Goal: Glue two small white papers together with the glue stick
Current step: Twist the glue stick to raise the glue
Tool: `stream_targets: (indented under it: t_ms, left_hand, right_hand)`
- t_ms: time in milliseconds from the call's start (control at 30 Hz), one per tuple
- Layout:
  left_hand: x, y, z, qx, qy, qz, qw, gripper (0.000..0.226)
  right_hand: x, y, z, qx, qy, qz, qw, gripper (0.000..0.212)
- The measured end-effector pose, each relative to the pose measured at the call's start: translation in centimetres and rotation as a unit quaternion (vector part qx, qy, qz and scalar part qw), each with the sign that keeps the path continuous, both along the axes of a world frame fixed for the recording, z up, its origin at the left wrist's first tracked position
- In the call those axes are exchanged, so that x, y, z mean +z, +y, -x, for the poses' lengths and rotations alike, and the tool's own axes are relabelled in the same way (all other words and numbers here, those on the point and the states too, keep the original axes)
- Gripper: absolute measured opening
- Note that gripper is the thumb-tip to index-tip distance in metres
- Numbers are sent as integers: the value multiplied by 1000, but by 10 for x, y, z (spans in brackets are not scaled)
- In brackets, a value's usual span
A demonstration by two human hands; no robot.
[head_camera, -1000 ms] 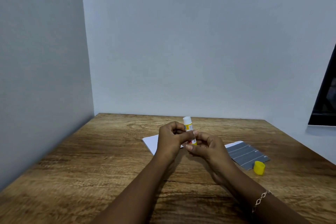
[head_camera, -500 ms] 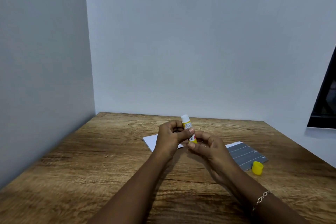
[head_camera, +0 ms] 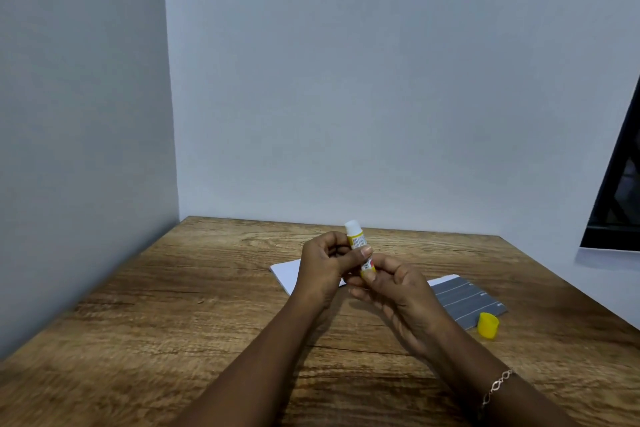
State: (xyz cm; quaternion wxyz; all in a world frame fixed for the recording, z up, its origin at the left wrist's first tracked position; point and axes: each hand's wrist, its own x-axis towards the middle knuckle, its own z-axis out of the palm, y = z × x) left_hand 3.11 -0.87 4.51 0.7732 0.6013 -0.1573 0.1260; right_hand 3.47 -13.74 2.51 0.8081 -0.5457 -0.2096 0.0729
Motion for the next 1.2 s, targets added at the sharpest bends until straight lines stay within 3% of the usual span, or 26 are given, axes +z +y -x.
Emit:
stream_targets:
  t_ms: [133,200,433,600,667,767,867,1000,1200]
  left_hand:
    - [0,-1,1,-16,-10,-11,1000,11]
    - [0,-2,1,-29,-8,-13,999,10]
    - [0,-2,1,-41,10,9,999,9]
    - [-1,-4,2,-2,7,22,1000,6]
    - [-2,-5,1,5,7,19,1000,5]
    - [-2,-6,1,3,7,14,1000,5]
    - [-1,-6,2,4,6,13,1000,5]
    - [-2,-5,0,31,9,11,999,8]
    - [0,-6,2,17,10,26,999,6]
  right_hand:
    - [2,-2,1,-29,-7,10,1000,31]
    - [3,-4,2,-25,-1,7,1000,23]
    - [3,-2,6,-31,-1,3,1000,31]
    - [0,3,2,-77,3,-7,997,71]
    - [1,4,3,-70,7,-6,997,67]
    - [0,5,7,-64,33,17,997,43]
    - [0,6,8,-69,49,36,996,48]
    - [2,8,7,-58,22,30,998,27]
    - [0,11,8,-49,11,49,998,28]
